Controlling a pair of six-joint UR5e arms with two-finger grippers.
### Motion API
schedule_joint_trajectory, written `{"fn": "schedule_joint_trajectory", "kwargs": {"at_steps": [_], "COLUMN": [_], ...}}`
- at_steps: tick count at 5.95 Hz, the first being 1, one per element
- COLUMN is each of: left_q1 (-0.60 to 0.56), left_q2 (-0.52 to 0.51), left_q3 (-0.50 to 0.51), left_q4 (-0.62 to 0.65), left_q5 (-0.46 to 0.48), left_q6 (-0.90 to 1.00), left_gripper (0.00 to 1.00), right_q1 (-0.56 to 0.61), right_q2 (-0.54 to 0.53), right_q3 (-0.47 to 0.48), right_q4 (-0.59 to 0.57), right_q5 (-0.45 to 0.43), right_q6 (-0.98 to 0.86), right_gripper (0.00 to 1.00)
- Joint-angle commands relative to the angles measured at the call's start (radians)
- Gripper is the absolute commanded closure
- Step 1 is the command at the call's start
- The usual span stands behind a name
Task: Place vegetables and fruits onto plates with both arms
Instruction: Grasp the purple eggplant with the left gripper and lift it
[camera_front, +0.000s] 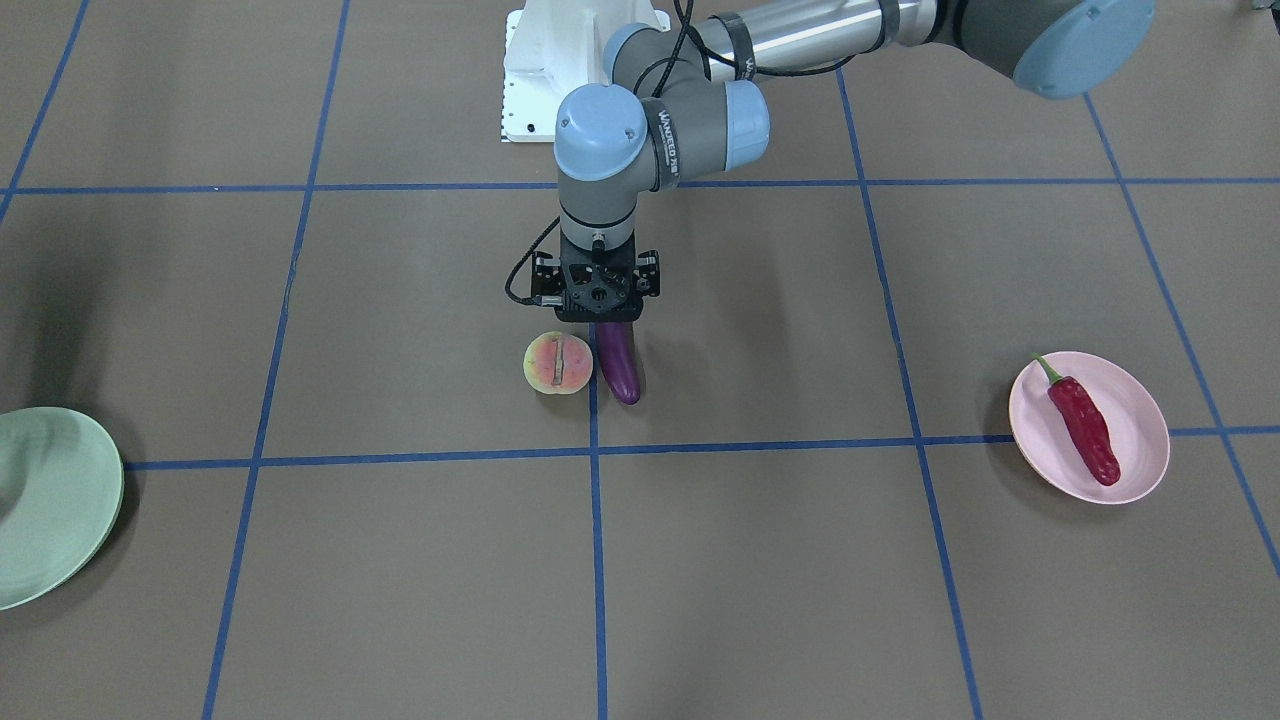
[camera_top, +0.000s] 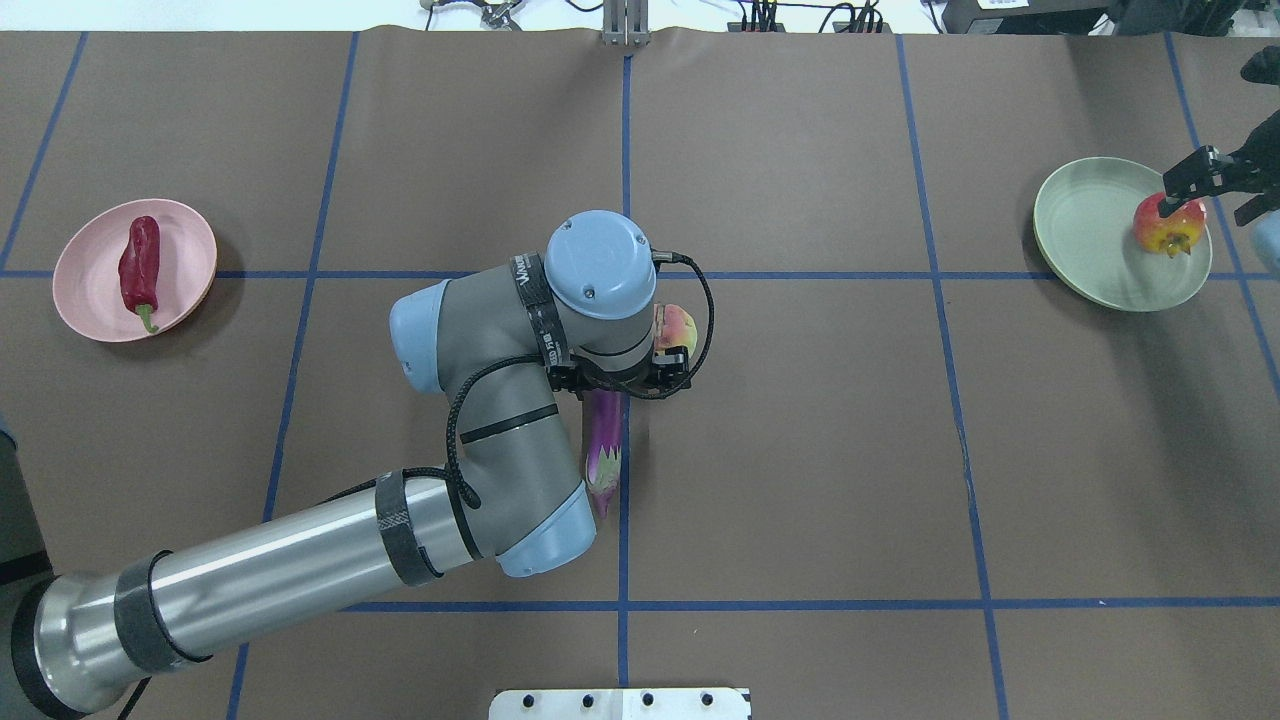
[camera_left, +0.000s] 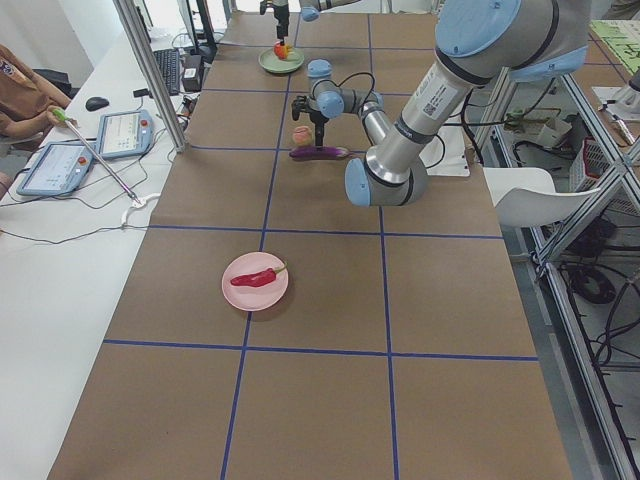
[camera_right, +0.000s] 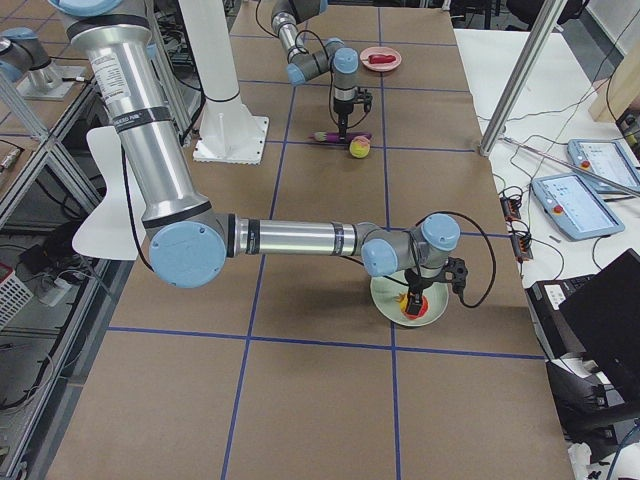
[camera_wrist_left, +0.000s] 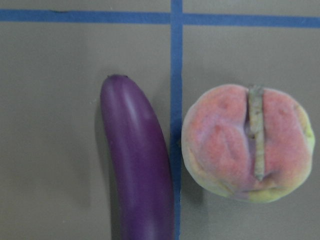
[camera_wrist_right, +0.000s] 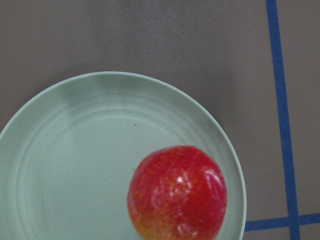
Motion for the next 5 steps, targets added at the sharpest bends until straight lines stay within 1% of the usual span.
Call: {"fn": "schedule_joint_trajectory", "kwargs": {"at_steps": [1,2,3,4,5], "left_q1": [0.015,0.015,0.013,0.009,-0.070], "left_q2": [0.009,0.006,0.008,0.006,0.031], "left_q3": [0.022,0.020,0.016,0.008,-0.072], "left_q4": [-0.006,0.000,0.000,-0.006,0.003], "left_q5": [0.006,0.003,0.001,0.001,-0.024], "left_q6": [0.001,0.001,0.001,0.001,0.002], "left_gripper": [0.14,0.64,1.00,1.00,1.00], "right_q1": [0.000,0.000,0.000,-0.001,-0.062], "right_q2": [0.002,0.004,0.004,0.001,0.000], "right_q3": [0.005,0.029,0.043,0.078,0.168], "right_q4": [0.000,0.000,0.000,0.000,0.002], "right_q5": [0.020,0.026,0.047,0.104,0.151], "right_q6": [0.000,0.003,0.003,0.046,0.161], "right_gripper": [0.00,0.00,0.00,0.00,0.00]}}
